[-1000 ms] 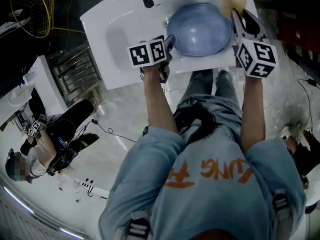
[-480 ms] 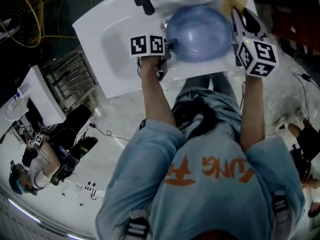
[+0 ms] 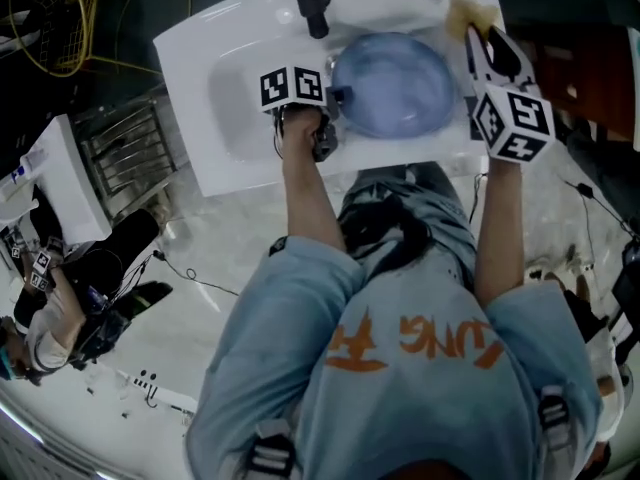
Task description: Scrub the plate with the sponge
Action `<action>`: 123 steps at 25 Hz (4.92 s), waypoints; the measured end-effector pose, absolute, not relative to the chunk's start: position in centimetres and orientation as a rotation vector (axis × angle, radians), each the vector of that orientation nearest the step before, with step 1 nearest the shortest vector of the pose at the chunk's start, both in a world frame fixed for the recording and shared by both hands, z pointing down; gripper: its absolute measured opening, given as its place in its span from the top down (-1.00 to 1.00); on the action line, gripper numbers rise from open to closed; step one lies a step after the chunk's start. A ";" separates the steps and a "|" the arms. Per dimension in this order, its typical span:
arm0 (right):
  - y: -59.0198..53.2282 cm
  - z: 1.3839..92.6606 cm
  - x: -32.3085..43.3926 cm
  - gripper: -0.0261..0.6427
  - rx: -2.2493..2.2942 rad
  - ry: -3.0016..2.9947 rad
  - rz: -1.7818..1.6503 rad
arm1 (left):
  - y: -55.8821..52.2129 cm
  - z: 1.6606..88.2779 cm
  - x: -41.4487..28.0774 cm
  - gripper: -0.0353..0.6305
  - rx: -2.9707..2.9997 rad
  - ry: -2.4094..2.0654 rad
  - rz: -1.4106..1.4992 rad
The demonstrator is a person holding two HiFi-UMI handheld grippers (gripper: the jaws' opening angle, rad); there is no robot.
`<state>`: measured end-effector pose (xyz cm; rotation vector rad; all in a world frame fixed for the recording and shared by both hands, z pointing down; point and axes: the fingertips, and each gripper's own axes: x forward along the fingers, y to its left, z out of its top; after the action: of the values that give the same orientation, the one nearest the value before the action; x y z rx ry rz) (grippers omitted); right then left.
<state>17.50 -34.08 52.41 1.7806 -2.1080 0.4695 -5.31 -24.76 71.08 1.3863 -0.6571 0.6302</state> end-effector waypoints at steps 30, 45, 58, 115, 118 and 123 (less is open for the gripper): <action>-23.6 39.6 17.9 0.64 1.535 -2.508 0.291 | -14.2 52.3 -8.6 0.82 1.557 -1.341 0.070; -21.0 32.3 11.4 0.64 1.290 -2.732 0.103 | -13.1 41.9 -7.4 0.82 1.786 -1.423 -0.231; -20.7 31.7 1.6 0.64 0.971 -2.728 0.009 | -17.5 40.0 -4.2 0.82 1.909 -1.306 -0.193; -20.8 32.7 -6.1 0.63 0.811 -2.623 -0.195 | -16.7 40.0 -13.5 0.81 1.805 -1.479 -0.377; -18.9 32.8 -9.2 0.63 0.701 -2.609 -0.336 | -16.3 39.2 -14.0 0.81 1.828 -1.503 -0.342; -17.5 33.5 -11.5 0.63 0.646 -2.563 -0.471 | -15.7 38.6 -14.5 0.81 1.857 -1.515 -0.293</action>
<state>-11.50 -17.48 33.45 0.6461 -2.5630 -0.4707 -14.51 -15.68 38.63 1.8575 -1.5146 -0.2926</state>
